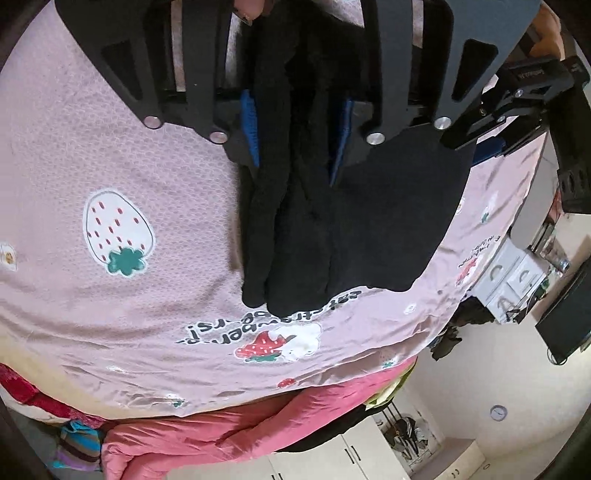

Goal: Fold small clothes

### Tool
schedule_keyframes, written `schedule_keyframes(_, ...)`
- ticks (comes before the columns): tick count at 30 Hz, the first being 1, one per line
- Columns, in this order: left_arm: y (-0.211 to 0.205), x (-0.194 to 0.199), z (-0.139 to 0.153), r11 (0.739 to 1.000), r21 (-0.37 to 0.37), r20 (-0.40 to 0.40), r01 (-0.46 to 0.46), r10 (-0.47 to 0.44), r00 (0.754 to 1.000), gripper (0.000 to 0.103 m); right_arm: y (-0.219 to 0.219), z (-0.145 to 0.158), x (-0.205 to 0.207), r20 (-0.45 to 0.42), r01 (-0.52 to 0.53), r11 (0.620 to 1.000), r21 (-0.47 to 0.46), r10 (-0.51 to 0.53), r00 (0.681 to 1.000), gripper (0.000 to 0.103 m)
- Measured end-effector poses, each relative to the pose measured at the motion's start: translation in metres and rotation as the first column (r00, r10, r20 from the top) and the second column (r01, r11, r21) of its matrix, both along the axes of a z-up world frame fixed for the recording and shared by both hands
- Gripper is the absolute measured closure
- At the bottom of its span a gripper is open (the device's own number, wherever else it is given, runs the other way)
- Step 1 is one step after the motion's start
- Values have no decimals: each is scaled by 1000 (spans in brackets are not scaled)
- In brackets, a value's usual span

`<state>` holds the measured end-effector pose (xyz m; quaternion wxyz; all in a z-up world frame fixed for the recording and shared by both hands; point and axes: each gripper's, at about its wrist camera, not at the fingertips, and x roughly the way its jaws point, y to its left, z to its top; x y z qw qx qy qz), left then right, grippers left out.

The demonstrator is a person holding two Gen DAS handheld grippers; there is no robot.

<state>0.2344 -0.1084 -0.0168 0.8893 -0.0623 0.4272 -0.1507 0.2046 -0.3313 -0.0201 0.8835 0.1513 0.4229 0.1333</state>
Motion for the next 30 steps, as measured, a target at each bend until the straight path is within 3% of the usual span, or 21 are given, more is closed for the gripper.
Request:
schedule_keyframes(4,-1,-3,0,1000,-1,4,-2,2,1000,28,-5,2,-5,-1,25,1000,5,-25,1000,55)
schedule_keyframes(8,0,-5,2,1000,-6,8,-3,3,1000,28,-10,6,-14,8,41,999,23,-42,999,52)
schedule_keyframes(12,-1,-8,3,1000,-7,12,3,-3,1000,19,-9,16,-28,49,50,999,-18,-49,998,42)
schedule_keyframes(19,-5,-14,4,1000,-3,13,8,-8,1000,17,-5,38,-55,173,83,992,-98,-65,983,13)
schedule_keyframes(24,-5,-21,10,1000,-5,24,8,-8,1000,14,-3,52,-73,269,105,987,-119,-70,961,8)
schedule_keyframes(30,-3,-27,19,1000,2,44,3,-3,999,10,-7,57,-83,312,140,984,-107,-100,945,5)
